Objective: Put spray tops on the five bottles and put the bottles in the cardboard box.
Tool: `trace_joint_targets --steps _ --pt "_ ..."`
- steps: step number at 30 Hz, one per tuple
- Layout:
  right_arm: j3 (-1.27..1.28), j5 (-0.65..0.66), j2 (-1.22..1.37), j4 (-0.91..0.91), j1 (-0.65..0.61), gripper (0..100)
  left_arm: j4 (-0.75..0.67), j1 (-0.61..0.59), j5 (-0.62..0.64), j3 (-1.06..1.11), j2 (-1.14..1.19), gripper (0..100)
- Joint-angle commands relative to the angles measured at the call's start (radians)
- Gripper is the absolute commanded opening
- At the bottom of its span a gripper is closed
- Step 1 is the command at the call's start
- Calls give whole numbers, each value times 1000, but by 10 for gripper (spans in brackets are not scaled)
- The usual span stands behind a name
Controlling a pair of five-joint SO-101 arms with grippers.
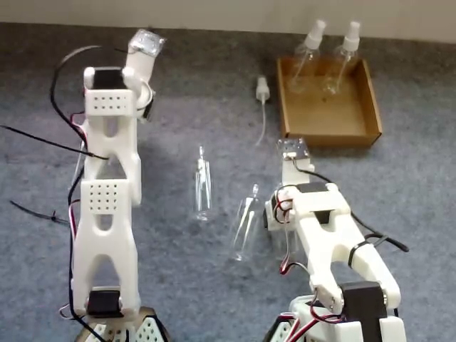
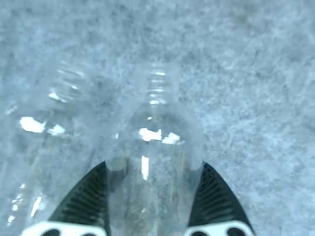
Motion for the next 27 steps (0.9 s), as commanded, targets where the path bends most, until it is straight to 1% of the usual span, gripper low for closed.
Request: trace_joint_targets --steps 1,4,8,12,14,17,20,22,23,24,27 --pt "1 12 4 -35 -1 5 48 -56 21 102 -317 5" --pt "-5 12 -5 38 -2 5 48 -104 72 300 -541 5" --pt "15 11 -116 73 -2 5 46 -94 78 682 -924 5" --pt "156 12 -369 25 -5 5 41 5 77 1030 -1328 5" --pt "237 18 -526 2 -5 4 41 81 77 1153 -1503 5" --pt "337 77 -762 2 -5 4 40 208 78 1307 -1699 5" --pt "435 89 -966 4 -5 4 28 320 78 1419 -1808 5" --pt "499 89 -1070 5 -5 4 -54 338 78 1497 -1808 5" --pt "526 89 -1107 10 -5 4 -118 318 74 1543 -1794 5" --pt "547 91 -1132 27 -5 4 -192 271 74 1592 -1768 5" --pt "561 127 -1142 94 -5 4 -439 99 78 1730 -1641 5"
